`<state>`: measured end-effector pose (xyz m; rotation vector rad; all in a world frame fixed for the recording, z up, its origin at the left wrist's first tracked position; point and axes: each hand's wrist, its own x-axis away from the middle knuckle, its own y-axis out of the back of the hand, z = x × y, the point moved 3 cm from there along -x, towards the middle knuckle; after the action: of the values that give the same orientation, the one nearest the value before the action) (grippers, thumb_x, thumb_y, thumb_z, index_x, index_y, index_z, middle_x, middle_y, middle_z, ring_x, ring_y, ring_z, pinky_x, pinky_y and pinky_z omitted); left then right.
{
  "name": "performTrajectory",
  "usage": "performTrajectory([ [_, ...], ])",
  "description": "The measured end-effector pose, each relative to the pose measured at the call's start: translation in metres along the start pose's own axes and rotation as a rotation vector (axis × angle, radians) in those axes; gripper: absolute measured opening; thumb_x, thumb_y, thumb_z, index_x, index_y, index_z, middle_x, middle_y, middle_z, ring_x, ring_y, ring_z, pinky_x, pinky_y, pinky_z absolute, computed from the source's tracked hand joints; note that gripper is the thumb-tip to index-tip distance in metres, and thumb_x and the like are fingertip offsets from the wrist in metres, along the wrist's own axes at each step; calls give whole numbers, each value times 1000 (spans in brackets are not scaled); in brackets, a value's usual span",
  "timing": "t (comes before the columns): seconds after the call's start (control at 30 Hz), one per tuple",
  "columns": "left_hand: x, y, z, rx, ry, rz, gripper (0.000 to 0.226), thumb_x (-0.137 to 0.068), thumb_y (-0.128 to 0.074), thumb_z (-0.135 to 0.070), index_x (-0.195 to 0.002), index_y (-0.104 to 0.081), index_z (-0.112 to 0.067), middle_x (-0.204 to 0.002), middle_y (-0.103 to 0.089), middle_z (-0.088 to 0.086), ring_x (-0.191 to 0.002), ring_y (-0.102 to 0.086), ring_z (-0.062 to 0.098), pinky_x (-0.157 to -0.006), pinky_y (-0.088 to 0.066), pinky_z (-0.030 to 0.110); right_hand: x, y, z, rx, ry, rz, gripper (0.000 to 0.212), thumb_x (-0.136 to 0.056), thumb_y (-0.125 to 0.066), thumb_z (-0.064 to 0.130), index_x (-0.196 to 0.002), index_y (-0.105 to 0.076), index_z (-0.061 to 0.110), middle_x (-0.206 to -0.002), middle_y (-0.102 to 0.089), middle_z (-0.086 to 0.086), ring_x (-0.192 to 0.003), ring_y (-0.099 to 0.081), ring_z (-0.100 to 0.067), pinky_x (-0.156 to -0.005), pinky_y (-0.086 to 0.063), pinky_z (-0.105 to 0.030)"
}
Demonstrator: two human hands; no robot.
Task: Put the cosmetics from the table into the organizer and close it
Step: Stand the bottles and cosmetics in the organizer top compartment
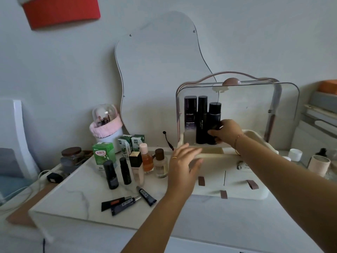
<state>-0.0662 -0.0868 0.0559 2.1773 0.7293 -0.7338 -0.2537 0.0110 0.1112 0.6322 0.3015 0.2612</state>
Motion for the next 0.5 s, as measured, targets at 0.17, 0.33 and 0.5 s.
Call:
performTrajectory([
  [0.17, 17, 47, 16, -4, 59, -453, 32, -81, -70, -14, -113, -65, -13, -118, -60, -4, -112, -52, 5, -96, -39, 12, 11, 5, 2, 71, 2, 1, 32, -80, -72, 28, -96, -61, 3, -76, -69, -11, -63, -65, -20, -64, -55, -32],
  [0.33, 27, 94, 74, -104, 414, -628, 49, -78, -73, -20, -122, -53, -12, -124, -52, 8, -118, -47, 23, -93, -37, 26, 43, 15, 2, 70, 85, -199, 62, -82, -69, 36, -130, -45, 5, -108, -63, -10, -91, -59, -23, -79, -47, -33],
  [0.5, 24, 93, 106, -142, 496, -483, 49, -79, -73, -22, -123, -55, -9, -123, -59, 9, -116, -52, 25, -95, -42, 35, 84, 15, 7, 14, 210, -336, 50, -83, -65, 40, -123, -50, 14, -99, -57, 3, -89, -58, -20, -75, -51, -38],
])
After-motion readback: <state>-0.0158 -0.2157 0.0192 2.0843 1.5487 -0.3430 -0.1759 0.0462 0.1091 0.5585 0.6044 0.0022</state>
